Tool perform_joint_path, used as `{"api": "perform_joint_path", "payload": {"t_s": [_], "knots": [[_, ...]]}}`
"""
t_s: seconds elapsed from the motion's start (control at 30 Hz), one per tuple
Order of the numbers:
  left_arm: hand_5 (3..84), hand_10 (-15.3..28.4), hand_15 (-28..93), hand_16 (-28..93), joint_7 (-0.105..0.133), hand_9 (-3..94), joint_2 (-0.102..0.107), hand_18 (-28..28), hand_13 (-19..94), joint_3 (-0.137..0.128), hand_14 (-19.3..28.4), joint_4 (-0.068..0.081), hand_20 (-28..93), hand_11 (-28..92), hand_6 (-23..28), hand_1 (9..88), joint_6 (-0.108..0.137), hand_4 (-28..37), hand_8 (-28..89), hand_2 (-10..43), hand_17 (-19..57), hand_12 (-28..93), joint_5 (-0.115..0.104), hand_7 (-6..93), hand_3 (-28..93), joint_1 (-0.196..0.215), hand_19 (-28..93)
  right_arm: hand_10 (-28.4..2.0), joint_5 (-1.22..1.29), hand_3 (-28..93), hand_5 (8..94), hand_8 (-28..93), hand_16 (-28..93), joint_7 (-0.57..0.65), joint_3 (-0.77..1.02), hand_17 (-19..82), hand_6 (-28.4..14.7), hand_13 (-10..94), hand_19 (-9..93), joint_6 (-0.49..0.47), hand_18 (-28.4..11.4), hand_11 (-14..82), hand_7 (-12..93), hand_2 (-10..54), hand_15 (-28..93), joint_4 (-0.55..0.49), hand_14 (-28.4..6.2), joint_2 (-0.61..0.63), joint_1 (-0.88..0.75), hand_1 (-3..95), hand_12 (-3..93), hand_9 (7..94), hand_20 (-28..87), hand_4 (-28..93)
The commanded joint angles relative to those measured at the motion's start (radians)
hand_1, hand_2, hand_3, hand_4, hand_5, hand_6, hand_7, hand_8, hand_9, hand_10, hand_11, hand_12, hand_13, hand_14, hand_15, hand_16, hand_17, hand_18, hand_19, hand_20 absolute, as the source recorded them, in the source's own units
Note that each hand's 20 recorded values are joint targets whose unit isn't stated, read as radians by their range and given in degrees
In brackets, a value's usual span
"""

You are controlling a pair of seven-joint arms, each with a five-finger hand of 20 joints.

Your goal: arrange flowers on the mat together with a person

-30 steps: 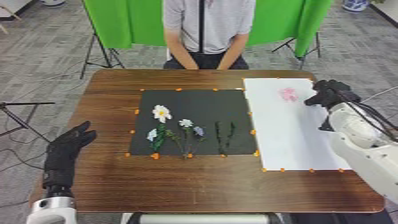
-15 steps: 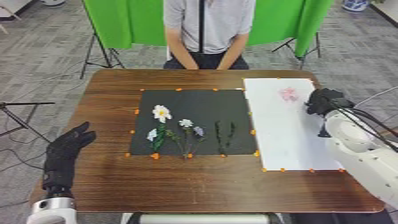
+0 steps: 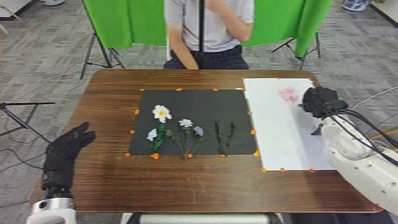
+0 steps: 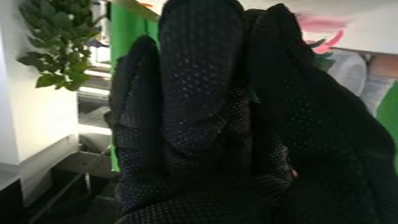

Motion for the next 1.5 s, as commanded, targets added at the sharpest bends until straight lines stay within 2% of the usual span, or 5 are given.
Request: {"api": "perform_joint_path", "payload": {"t_s": [0.03, 0.33, 0.8, 1.1, 1.5], "knots": [[50.4, 14.8, 13, -1, -0.004, 50.8, -0.008, 11.1, 43, -0.008, 17.0, -0.004, 20, 19, 5.7, 26.0, 0.011, -27.1, -6, -0.3, 13.1, 12, -0.009, 10.5, 70, 0.023, 5, -7.7, 0.038, 60, 81.6, 3, 31, 0.087, 0.088, 58, 4.9, 93, 77, 0.052, -12.1, 5.7, 24, -9.5, 34, -0.2, -0.8, 0.021, -0.04, 58.5, 35.2, 90.7, 29, -26], [50.3, 14.8, 13, -1, -0.012, 50.8, 0.001, 11.1, 43, -0.004, 17.0, 0.0, 21, 19, 5.7, 26.1, 0.0, -27.1, -6, -0.3, 13.1, 12, -0.009, 10.5, 70, 0.007, 5, -8.0, 0.06, 61, 81.9, 4, 31, 0.037, -0.108, 58, 4.8, 93, 77, 0.021, -11.8, 5.6, 24, -9.5, 34, -0.384, -0.7, -0.011, 0.114, 58.7, 35.7, 90.7, 28, -26], [50.3, 14.9, 13, -1, -0.017, 50.8, 0.007, 11.1, 43, -0.003, 17.1, 0.003, 20, 19, 5.7, 26.0, -0.007, -27.0, -6, -0.4, 13.0, 12, -0.008, 10.4, 70, 0.001, 5, -8.0, 0.013, 60, 81.8, 4, 33, -0.056, -0.431, 58, 4.9, 92, 77, -0.123, -11.9, 5.0, 23, -9.5, 33, -0.338, -0.7, -0.114, 0.309, 58.5, 34.9, 90.0, 27, -25], [50.3, 14.8, 13, -1, -0.019, 50.7, 0.011, 11.2, 43, -0.002, 17.0, 0.005, 20, 19, 5.6, 26.0, -0.007, -26.9, -6, -0.3, 13.0, 12, -0.009, 10.4, 70, -0.003, 5, -8.2, -0.003, 61, 78.7, 4, 34, -0.051, -0.437, 56, 4.4, 91, 77, -0.184, -11.8, 4.5, 22, -9.5, 33, -0.328, -0.9, -0.142, 0.316, 57.2, 33.3, 87.4, 27, -25], [50.3, 14.8, 13, -1, -0.013, 50.6, 0.005, 11.1, 43, -0.003, 17.1, 0.003, 20, 19, 5.6, 26.0, -0.003, -26.9, -6, -0.4, 13.0, 12, -0.011, 10.5, 70, 0.003, 5, -9.5, -0.005, 64, 71.3, 1, 34, -0.052, -0.415, 53, 3.0, 89, 78, -0.223, -13.0, 11.9, 19, -9.5, 34, -0.317, -1.6, -0.113, 0.305, 53.4, 19.1, 75.9, 28, -25]]}}
